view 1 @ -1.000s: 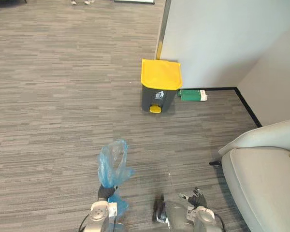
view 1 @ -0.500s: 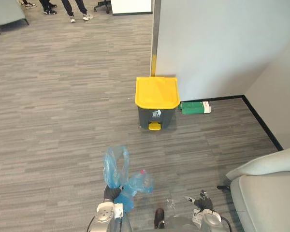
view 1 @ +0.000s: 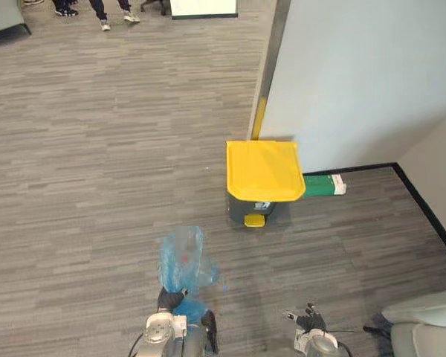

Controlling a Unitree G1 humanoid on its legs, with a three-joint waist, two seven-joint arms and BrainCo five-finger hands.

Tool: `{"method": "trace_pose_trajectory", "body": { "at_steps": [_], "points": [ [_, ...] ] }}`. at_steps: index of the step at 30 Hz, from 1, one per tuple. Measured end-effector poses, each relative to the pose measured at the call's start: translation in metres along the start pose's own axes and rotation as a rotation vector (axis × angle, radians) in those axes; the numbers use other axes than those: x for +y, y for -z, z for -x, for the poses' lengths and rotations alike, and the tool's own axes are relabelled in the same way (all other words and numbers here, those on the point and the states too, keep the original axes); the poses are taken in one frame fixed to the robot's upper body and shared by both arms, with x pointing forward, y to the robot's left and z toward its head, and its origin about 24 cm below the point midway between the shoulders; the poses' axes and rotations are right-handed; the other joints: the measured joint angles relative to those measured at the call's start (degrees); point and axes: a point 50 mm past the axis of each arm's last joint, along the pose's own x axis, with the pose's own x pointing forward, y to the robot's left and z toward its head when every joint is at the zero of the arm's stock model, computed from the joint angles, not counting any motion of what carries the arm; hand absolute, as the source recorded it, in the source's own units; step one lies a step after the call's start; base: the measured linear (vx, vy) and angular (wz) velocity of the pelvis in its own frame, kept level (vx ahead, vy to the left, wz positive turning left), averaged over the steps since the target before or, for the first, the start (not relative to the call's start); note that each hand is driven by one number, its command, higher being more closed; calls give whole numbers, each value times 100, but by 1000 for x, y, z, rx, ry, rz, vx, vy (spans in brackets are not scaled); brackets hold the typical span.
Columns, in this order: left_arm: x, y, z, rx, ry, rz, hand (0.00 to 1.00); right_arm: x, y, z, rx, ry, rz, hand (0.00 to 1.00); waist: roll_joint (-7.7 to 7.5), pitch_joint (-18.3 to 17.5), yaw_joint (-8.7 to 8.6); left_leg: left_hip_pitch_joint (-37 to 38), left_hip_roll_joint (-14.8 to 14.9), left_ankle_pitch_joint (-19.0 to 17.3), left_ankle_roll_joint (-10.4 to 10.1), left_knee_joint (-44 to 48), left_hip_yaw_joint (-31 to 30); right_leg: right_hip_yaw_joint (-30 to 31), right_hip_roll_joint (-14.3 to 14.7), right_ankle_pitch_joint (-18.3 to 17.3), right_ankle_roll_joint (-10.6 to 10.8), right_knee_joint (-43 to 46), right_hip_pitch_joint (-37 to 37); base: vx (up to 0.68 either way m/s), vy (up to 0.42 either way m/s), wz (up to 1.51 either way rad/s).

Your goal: Gather rubbish on tea table into small bin, then transfer packed bag to large trash can.

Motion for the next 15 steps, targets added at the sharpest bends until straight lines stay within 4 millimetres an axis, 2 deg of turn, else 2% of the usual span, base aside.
{"method": "trace_pose_trajectory", "body": {
  "at_steps": [2,3,4,5,6,7,8,9,10,12,14,15],
  "points": [
    [2,0,0,-1,-3,-5,100,1,-4,-1,-14,-2,-3,0,8,5,-23,340,8,-25,60,-109,-27,-248,103,-222,-88,-57,-354,412,31,11],
    [3,-4,-3,-11,-4,-9,100,3,-10,-1,-36,-8,-5,0,3,19,-159,517,58,-34,80,-137,-148,-499,263,-357,-163,-628,-628,506,-30,65],
    [3,-9,-5,-24,-2,-12,100,4,-15,-2,-55,-11,-10,0,24,33,-277,602,118,-34,80,-147,-319,-650,452,-293,-218,-1509,-793,431,-57,79],
    [2,-11,-7,-31,0,-13,100,4,-15,-2,-58,-11,-11,0,16,25,-290,623,125,-36,77,-168,-400,-641,552,-165,-248,-2025,-823,420,-87,91],
    [4,-15,-8,-42,-2,-19,100,3,-14,-2,-55,-6,-17,0,-27,25,-306,751,93,-78,5,-268,-562,-578,705,332,-321,-3047,-837,436,-118,89],
    [5,-18,-10,-53,-3,-23,100,1,-8,-1,-34,3,-19,0,-165,-21,-301,965,-32,-232,-139,-345,-762,-509,708,1069,-506,-3554,-815,451,-148,86],
    [6,-18,-9,-53,-5,-26,100,0,-3,1,-21,4,-20,0,-297,-48,-300,1050,-121,-318,-175,-343,-837,-467,669,1438,-600,-3644,-799,498,-192,53],
    [4,-13,-9,-28,-13,-5,100,-6,-9,-2,-34,16,-17,0,-100,-35,-234,1213,60,-480,-244,-311,-952,-549,752,1227,-859,-3294,-815,464,-202,32],
    [3,-8,-7,-14,-8,-1,100,-9,-10,-3,-42,24,-15,0,48,-136,-284,1194,202,-485,-257,-293,-982,-630,875,966,-851,-3455,-743,452,-196,21],
    [-3,-8,-6,-13,1,12,100,-12,-11,-3,-41,30,-13,0,264,-134,-290,1056,459,-543,-359,76,-1068,-841,1108,924,-914,-3777,-489,486,-214,29],
    [-5,-11,-7,-25,6,19,100,-8,-7,-1,-32,23,-26,0,261,-122,-284,765,665,-547,-477,1004,-1056,-923,1283,876,-988,-4100,-105,363,-155,25],
    [-9,-15,-7,-38,19,31,100,-3,-5,1,-32,10,-25,0,220,-99,-270,274,899,-500,-695,2307,-962,-942,1392,817,-1039,-4384,294,310,-96,3]
  ]
}}
